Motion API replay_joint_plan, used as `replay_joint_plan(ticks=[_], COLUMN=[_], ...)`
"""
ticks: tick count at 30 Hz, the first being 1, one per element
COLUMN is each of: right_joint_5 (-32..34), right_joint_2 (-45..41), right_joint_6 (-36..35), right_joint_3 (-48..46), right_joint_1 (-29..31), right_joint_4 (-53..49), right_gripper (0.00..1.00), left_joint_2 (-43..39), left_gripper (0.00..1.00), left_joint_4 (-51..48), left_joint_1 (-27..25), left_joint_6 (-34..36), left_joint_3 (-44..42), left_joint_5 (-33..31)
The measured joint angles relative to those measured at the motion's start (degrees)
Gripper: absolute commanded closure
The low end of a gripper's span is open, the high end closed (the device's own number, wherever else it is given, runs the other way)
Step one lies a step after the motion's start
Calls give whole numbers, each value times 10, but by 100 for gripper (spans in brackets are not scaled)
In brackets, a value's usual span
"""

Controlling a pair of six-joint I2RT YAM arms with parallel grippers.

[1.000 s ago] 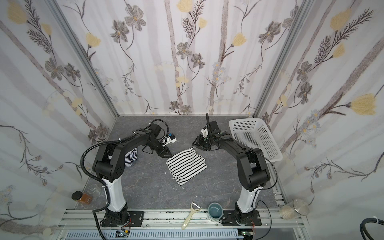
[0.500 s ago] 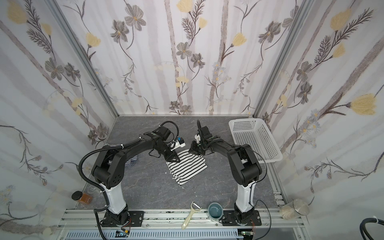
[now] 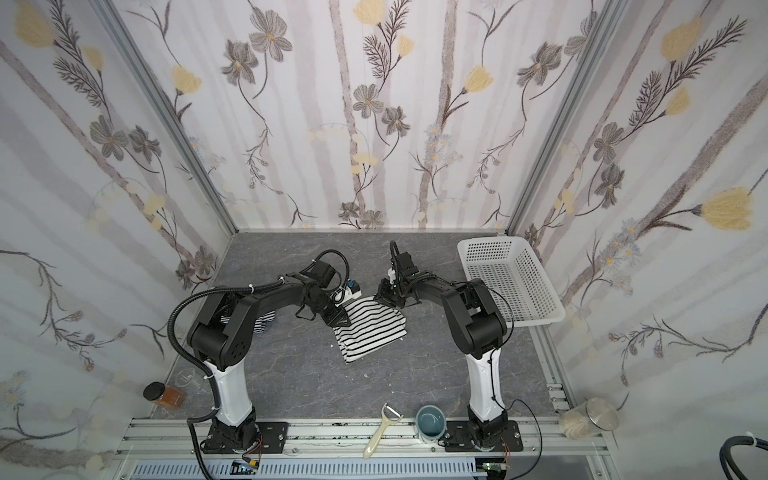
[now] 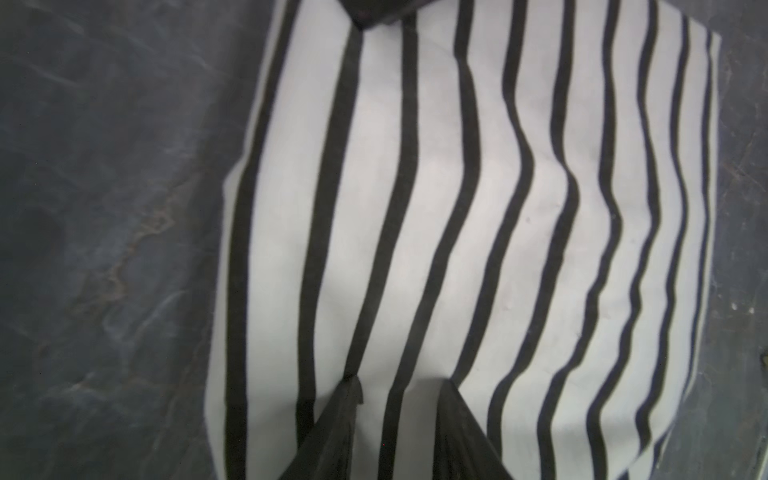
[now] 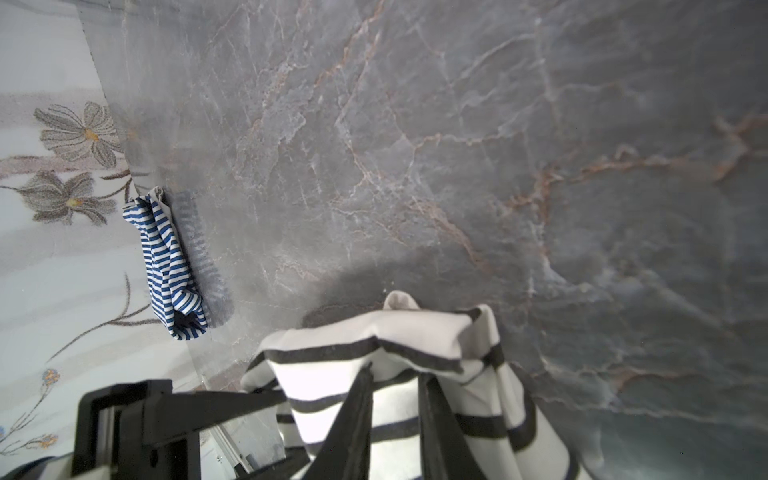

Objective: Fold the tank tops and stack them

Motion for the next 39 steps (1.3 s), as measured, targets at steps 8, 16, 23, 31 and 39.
replay_joint_plan(ticks=[8, 16, 23, 31, 39], right_joint_5=[29, 54, 47, 43, 39], right_joint_2=[-47, -112, -64, -48, -45], right_joint_6=[7, 9, 9, 9, 7], right_joint_3=[-11, -22, 7, -14, -58], right_joint_1=[2, 43, 64, 64, 47], right_joint_4=[8, 13, 12, 14, 15], right_gripper=[74, 71, 72, 72, 72], left_joint_2=[56, -31, -64, -58, -100], left_gripper=[59, 56, 56, 57, 56], left_joint_4=[38, 28, 27, 46, 53], left_joint_1=[33, 33, 33, 40, 57], left_joint_6=[-20, -49, -59, -59, -60], left_joint_3=[96, 61, -6, -46, -76], left_joint_5=[-122, -130, -114, -133, -155])
